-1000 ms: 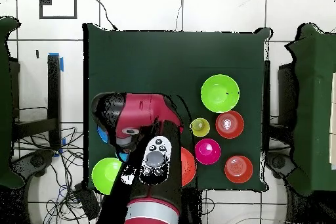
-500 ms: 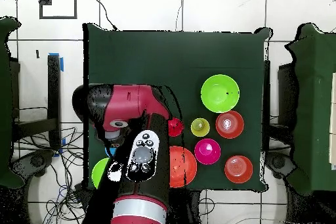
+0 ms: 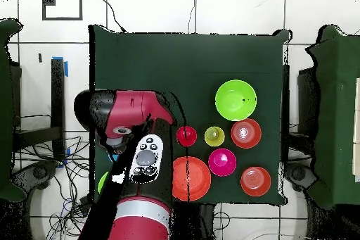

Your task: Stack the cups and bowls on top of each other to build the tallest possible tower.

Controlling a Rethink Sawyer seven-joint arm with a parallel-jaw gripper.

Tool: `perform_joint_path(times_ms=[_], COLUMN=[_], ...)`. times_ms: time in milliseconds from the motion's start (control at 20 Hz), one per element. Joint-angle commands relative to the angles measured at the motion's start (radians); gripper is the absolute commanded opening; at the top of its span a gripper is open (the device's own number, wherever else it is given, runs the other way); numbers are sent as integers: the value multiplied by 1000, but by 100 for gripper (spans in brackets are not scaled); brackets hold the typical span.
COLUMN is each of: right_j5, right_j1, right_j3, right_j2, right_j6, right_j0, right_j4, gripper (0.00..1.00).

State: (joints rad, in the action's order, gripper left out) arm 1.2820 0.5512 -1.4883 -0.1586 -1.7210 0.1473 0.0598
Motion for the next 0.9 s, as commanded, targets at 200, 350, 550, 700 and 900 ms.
perform_joint_path(times_ms=[200,350,550,700,900], right_j5=[-180,-199,-231,-240,-263], right_j1=[-10,-10,-9,-12,-23], right_j3=[-89,-100,-128,-151,-164], right_j2=[72,66,72,88,101], right_j6=[-153,-136,-125,-128,-134], right_j0=[5,-2,-11,-14,-15], right_j4=[18,-3,0,23,36], gripper=[0,0,0,0,0])
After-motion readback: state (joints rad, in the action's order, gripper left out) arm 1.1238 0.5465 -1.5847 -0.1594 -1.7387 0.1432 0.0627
